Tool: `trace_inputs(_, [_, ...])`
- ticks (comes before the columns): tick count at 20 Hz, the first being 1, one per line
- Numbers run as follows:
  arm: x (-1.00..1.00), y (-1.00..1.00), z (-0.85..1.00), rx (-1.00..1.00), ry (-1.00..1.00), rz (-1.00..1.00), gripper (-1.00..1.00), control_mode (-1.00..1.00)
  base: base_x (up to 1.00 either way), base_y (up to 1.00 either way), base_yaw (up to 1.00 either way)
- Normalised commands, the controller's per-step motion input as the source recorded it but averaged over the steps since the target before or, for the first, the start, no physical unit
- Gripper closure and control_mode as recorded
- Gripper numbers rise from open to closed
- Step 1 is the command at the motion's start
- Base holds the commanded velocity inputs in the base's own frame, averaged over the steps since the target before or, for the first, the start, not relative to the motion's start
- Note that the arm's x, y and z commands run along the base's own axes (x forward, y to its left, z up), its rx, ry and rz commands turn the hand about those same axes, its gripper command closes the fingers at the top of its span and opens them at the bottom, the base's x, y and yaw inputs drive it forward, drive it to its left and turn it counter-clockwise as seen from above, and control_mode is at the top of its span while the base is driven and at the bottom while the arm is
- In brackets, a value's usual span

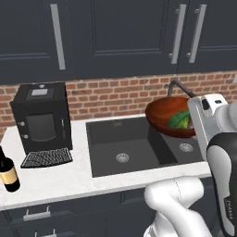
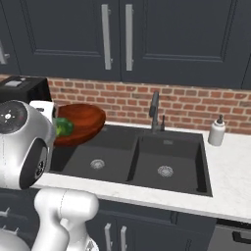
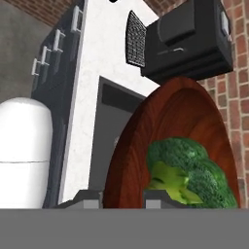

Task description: Pick the broccoli from the sink and place it in the bowl. Then pick the bowl and place it in the microwave. Then close the microwave door and press the start button.

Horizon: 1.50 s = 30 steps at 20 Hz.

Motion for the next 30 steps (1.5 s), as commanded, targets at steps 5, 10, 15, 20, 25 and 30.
trace_inputs(5, [0.00, 0.00, 0.00, 0.00, 0.00, 0.00, 1.00, 1.00, -0.81, 0.00, 0.00])
trace_inputs(10, [0.00, 0.00, 0.00, 0.00, 0.00, 0.00, 1.00, 1.00, -1.00, 0.00, 0.00])
trace_inputs(15, [0.00, 0.00, 0.00, 0.00, 0.00, 0.00, 1.00, 1.00, -1.00, -0.05, 0.00])
trace_inputs(20, [0.00, 0.00, 0.00, 0.00, 0.00, 0.00, 1.00, 1.00, -0.85, -0.02, -0.31])
trace_inputs(25, [0.00, 0.00, 0.00, 0.00, 0.00, 0.00, 1.00, 1.00, -0.16, 0.01, -0.86])
trace_inputs(30, [0.00, 0.00, 0.00, 0.00, 0.00, 0.00, 1.00, 1.00, 0.00, 0.02, -1.00])
